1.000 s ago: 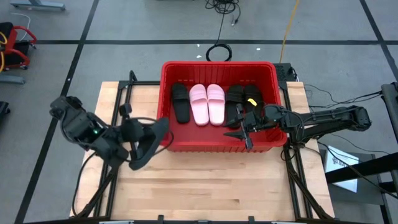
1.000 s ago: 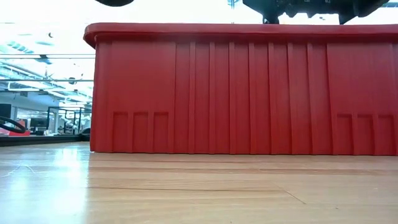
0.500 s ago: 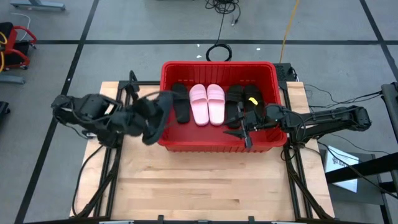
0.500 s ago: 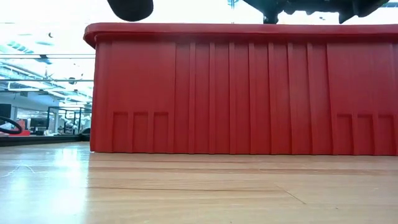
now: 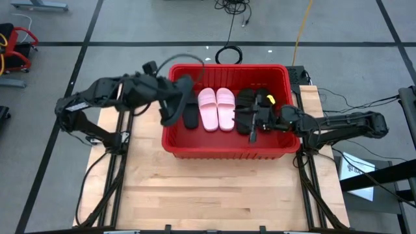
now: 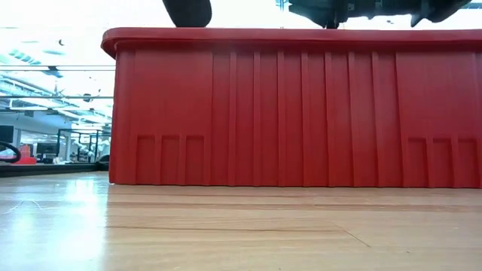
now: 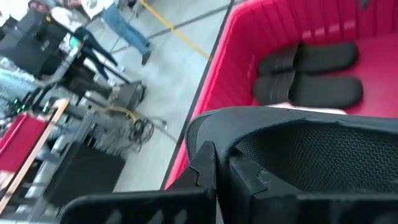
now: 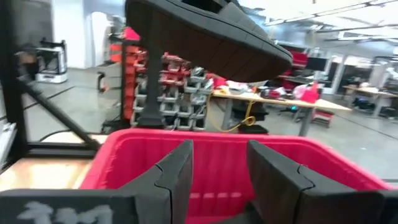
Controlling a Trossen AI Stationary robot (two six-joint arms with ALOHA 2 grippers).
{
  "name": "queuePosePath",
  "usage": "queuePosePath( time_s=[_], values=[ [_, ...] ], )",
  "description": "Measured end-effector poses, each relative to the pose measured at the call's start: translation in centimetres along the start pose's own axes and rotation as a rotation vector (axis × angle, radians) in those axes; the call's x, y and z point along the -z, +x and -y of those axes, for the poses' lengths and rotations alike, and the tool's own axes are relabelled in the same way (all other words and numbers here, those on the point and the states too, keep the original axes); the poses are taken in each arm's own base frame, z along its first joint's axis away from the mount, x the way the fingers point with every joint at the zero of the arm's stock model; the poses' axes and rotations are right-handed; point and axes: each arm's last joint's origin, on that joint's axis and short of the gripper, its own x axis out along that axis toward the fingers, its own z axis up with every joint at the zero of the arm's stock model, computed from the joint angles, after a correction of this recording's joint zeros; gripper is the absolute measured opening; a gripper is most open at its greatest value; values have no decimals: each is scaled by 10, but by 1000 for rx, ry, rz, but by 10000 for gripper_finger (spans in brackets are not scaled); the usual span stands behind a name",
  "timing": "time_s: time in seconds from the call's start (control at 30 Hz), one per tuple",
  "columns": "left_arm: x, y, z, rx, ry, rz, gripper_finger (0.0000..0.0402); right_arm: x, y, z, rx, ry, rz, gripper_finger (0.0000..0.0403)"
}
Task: Pick and place slides into bin
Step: Put the black slide into the red basket
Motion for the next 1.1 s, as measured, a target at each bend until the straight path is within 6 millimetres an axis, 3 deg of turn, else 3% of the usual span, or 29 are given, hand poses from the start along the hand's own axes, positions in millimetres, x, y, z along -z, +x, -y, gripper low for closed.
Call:
queuePosePath(
  time_s=[0.27,0.47,0.77,0.93,1.1],
  values=[
    [4,26,-34,-19,-53,24,11,6,1,34,146,-8,-32,141],
    [21,73,-51,53,-85,-47,4,8,-2,60,137,-12,-27,141],
    [43,144,-47,118,-29,-211,16,11,-7,79,85,-15,-32,141],
    [50,173,-37,151,-9,-277,4,15,-9,85,93,-20,-65,141],
    [59,198,-26,144,25,-380,16,16,-11,88,109,-42,-84,141]
  ],
)
